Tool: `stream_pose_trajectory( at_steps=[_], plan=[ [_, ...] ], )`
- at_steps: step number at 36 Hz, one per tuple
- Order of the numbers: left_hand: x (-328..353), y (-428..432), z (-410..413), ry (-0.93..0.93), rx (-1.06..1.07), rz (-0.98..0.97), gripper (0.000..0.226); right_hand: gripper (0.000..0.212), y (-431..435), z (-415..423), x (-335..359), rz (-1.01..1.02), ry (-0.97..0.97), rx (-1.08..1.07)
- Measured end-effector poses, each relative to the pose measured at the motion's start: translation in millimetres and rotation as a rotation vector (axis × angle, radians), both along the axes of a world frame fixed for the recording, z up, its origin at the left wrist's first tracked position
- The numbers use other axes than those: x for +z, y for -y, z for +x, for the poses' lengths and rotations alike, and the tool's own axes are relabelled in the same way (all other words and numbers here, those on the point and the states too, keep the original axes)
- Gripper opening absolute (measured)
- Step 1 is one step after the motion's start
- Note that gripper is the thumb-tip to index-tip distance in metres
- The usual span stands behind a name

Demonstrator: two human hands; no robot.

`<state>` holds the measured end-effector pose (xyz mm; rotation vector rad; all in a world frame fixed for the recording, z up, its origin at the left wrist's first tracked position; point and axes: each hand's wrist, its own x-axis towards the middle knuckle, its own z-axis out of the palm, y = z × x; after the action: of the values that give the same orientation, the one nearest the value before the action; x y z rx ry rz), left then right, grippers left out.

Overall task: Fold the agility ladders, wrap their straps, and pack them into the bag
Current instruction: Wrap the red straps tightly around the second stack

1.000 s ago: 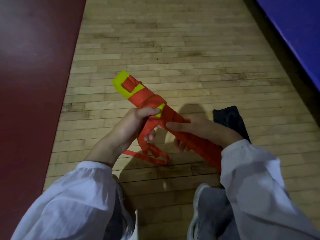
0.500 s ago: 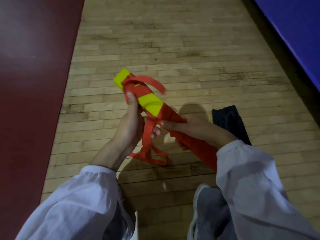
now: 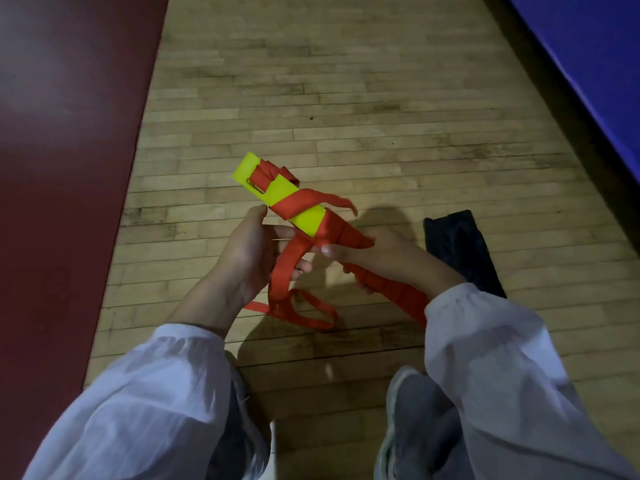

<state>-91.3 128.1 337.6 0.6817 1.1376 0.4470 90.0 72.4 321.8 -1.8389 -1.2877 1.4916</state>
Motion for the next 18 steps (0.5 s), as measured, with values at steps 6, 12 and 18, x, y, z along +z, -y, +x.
stream_pose_trajectory(
  at_steps=[6,12,18],
  plan=[
    [1,5,4,-0.140,-0.106,0.183,0.030,0.059,0,1,-5,0.030,0.105,0.013],
    [-4,10,5,-0.286,-0.088,0.318,0.035,0.062,0,-4,-5,0.032,0.241,0.054],
    [-12,10,6,-0.288,0.119,0.375,0.046,0.053,1,-7,-2,0.040,0.224,0.065]
  ],
)
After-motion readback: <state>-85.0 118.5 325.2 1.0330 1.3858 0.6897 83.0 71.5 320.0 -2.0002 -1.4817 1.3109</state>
